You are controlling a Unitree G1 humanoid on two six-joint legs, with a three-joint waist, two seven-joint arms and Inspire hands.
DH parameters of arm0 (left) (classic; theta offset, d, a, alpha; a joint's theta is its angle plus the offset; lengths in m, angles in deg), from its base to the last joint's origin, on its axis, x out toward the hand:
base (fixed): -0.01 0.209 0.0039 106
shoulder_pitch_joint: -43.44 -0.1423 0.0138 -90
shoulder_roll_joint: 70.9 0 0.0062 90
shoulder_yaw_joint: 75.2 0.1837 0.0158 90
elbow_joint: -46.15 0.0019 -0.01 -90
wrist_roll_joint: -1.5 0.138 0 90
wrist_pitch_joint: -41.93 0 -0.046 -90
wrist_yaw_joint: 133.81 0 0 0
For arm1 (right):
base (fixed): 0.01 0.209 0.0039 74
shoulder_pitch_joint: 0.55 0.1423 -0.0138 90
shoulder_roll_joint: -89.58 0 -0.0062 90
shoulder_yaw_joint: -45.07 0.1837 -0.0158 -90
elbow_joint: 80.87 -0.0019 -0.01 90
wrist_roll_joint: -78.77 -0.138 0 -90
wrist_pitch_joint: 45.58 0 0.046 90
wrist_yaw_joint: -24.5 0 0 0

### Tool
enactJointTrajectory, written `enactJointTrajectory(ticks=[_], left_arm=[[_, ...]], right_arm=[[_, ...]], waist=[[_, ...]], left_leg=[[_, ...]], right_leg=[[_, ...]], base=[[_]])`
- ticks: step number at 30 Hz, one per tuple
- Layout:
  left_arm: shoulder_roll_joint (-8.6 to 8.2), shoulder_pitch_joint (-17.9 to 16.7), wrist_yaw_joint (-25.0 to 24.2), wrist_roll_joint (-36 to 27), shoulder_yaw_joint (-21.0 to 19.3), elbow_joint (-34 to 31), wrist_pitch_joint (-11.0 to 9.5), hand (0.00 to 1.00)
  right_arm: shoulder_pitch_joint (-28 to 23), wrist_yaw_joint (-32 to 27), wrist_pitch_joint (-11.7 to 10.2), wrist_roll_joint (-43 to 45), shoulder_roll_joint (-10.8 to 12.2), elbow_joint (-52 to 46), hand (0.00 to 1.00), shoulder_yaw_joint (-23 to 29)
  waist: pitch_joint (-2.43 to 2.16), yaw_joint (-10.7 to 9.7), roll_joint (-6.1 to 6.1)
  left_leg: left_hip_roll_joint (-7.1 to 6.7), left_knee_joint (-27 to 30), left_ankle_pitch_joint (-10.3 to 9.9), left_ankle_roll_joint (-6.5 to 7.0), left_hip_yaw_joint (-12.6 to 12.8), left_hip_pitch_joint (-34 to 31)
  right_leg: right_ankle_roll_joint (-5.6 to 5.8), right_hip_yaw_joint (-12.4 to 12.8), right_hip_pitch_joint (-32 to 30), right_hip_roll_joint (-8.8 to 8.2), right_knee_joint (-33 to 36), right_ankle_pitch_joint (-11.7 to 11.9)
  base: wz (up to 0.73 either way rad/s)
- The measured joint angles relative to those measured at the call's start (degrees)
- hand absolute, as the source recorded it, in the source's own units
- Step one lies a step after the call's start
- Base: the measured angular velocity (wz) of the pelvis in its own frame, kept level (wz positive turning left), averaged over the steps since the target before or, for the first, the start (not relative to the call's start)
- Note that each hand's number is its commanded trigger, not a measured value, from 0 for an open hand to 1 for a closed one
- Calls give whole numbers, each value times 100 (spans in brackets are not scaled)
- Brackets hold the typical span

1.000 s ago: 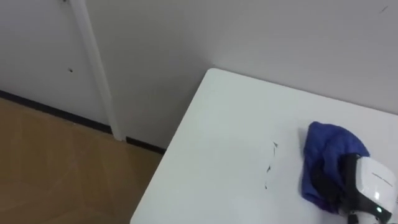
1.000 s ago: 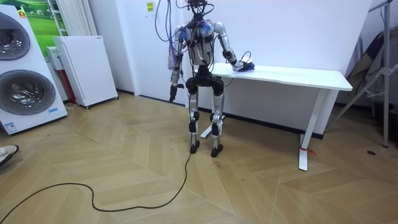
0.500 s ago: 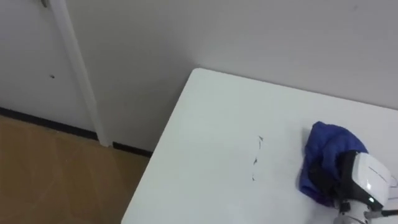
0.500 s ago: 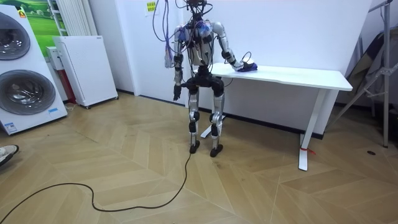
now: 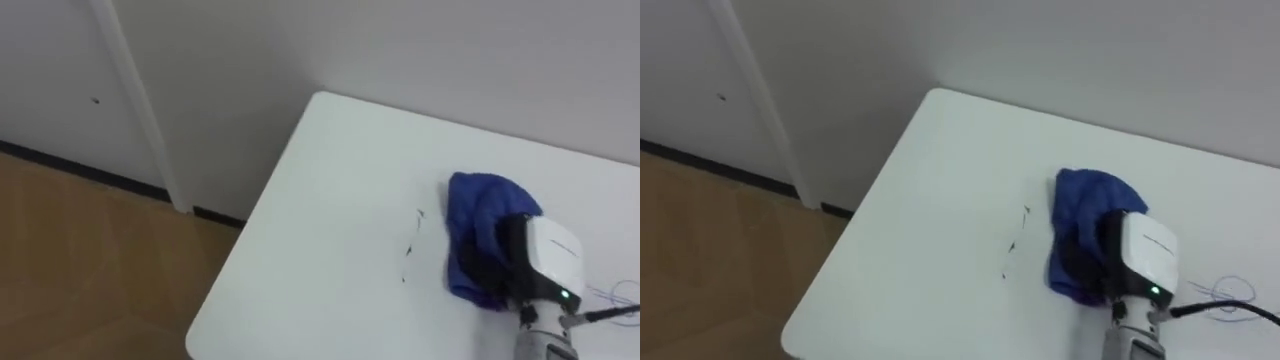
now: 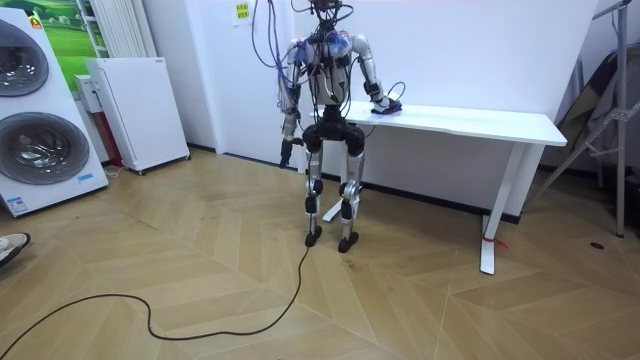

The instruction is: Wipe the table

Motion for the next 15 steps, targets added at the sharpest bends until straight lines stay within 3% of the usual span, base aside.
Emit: enactJointTrajectory(ticks=[4,6,10,12,14,15], left_arm=[[35,-59,7,476,-607,-150,8,0],[65,-81,11,496,-693,-430,-2,0],[97,98,41,457,-579,-415,-87,0],[76,344,63,242,-311,-279,-166,0],[50,462,125,-55,-52,-251,-185,0],[44,594,180,-210,79,-100,-195,0]], right_arm=[[-542,-461,-263,-160,-14,249,100,815],[-784,-548,-272,-203,-56,251,100,984],[-607,-514,-263,-182,-71,445,100,897],[-354,-280,-42,-245,-32,444,100,784],[16,-83,349,-321,55,359,100,484],[234,102,646,-290,78,261,100,254]], waist=[[-47,-277,-34],[-86,-298,-53],[-89,-227,-58],[-89,-147,-55],[-81,56,-35],[-84,170,-9]], left_leg=[[-67,-25,30,50,194,72],[-54,-78,36,59,343,107],[-61,-123,32,80,488,239],[-43,-201,19,94,622,305],[-28,-268,15,94,688,356],[19,-292,-3,85,627,375]], right_leg=[[80,76,174,-119,18,-38],[86,200,183,-135,61,-39],[146,315,245,-140,46,0],[177,320,207,-131,49,19],[153,349,113,-93,62,47],[111,419,36,-11,55,154]], base=[[48],[22],[-31],[-56],[-102],[-112]])
